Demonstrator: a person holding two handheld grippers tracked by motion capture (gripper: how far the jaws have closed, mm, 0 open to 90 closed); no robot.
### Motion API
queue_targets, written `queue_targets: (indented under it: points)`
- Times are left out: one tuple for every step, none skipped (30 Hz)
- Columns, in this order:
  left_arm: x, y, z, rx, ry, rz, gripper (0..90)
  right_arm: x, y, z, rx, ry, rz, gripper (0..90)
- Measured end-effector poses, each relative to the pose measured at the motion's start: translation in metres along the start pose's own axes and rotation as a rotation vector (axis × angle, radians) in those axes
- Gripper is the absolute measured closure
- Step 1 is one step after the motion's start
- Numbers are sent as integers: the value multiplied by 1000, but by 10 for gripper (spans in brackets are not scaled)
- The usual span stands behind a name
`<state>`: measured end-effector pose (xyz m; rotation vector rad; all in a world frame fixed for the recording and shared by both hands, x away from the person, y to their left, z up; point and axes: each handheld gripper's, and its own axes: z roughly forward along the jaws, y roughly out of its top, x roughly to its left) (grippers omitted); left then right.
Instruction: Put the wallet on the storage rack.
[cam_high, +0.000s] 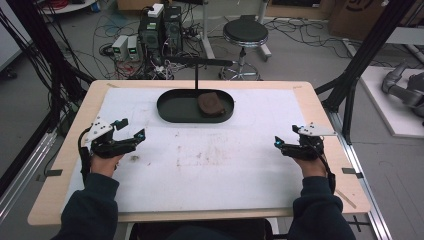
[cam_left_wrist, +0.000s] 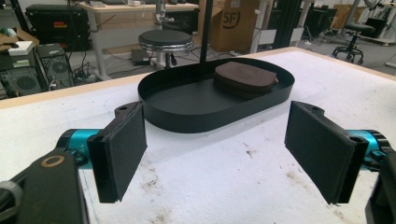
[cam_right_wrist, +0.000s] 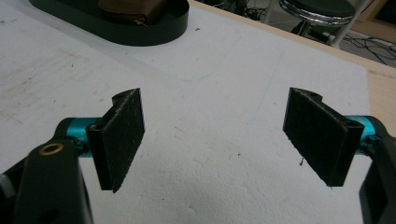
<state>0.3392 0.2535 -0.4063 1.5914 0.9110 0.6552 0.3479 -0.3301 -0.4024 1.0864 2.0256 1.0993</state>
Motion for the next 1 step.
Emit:
queue_targets:
  points:
    - [0,0,0,0,1,-3,207,0,0,0,-1,0,-1,210]
